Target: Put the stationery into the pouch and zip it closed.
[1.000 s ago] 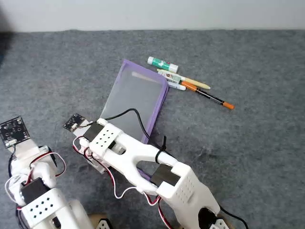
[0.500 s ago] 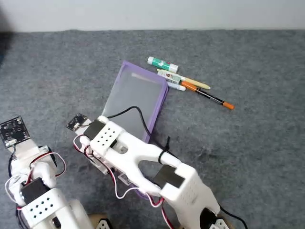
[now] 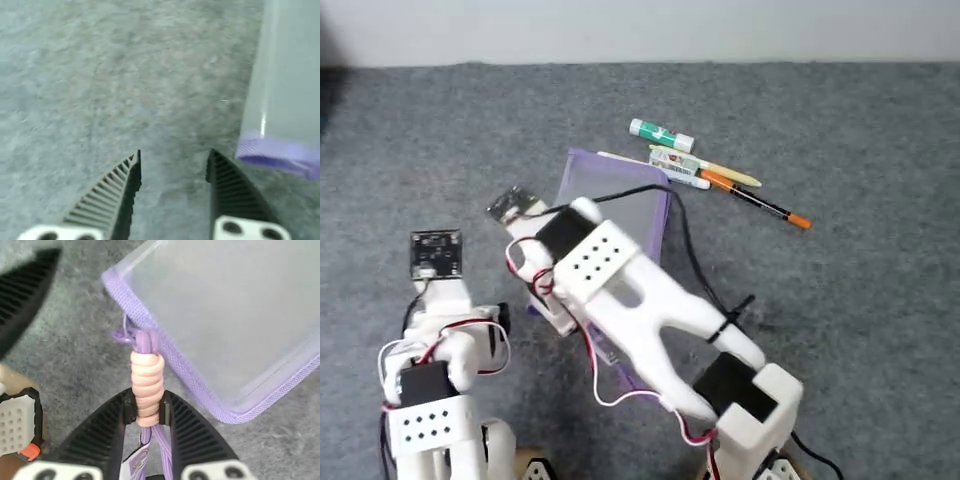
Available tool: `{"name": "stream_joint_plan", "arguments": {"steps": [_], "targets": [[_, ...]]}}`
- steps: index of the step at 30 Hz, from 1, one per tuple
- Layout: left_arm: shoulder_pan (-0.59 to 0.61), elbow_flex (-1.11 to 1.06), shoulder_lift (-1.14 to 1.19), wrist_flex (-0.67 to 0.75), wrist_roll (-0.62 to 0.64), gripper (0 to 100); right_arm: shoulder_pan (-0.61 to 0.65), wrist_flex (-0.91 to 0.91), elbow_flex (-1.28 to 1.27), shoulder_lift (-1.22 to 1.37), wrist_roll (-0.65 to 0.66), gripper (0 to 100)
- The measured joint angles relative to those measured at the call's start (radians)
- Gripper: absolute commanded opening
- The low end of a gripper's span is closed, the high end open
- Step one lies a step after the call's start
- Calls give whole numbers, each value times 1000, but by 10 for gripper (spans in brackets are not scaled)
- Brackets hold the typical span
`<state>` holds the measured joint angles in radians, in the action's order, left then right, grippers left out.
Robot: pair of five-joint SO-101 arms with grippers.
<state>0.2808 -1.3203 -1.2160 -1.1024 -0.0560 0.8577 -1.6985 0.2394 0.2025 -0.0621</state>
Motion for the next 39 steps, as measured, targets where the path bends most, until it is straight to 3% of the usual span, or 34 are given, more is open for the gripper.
{"name": "stream_joint_plan", "arguments": {"steps": [22, 32, 39], "targets": [[-201, 29, 0, 89, 68, 214, -20, -35, 0, -137, 0, 8], [-201, 278, 0, -163, 72, 214, -71, -35, 0, -137, 0, 8], [-226, 284, 0, -218, 72, 214, -71, -35, 0, -137, 0, 8]]}}
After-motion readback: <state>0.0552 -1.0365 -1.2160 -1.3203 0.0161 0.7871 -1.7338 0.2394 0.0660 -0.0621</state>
